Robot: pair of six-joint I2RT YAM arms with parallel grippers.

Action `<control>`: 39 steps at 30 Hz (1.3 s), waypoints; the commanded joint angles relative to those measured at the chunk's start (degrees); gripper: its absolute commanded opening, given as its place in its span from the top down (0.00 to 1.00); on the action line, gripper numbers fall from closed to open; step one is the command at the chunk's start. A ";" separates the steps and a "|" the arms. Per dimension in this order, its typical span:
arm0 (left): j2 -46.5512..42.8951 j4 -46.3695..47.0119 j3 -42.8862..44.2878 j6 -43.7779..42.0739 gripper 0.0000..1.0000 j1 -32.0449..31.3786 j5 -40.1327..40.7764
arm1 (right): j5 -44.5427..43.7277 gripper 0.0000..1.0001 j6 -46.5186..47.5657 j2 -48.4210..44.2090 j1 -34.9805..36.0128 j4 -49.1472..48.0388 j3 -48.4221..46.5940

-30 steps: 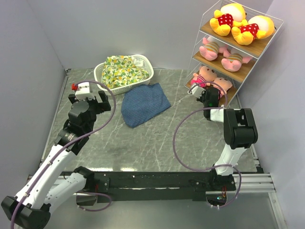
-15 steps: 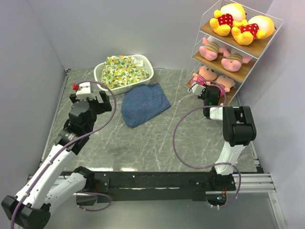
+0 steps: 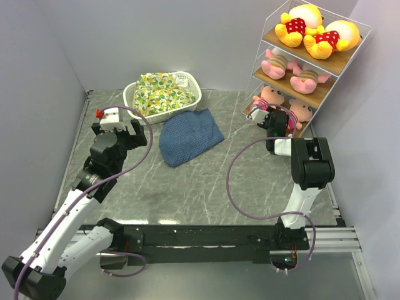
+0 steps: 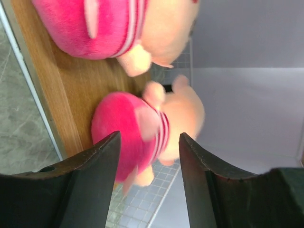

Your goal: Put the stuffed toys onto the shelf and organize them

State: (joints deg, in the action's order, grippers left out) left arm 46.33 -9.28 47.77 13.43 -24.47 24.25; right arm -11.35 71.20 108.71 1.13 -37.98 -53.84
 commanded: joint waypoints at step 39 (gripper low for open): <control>-14.42 7.26 -3.56 13.37 0.04 -0.76 -35.92 | 16.20 0.00 -103.19 -76.72 17.60 54.04 5.16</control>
State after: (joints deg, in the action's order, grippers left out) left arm 34.04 -5.02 44.36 20.45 -25.02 -4.08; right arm 6.90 -26.81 31.16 18.41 9.37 -45.91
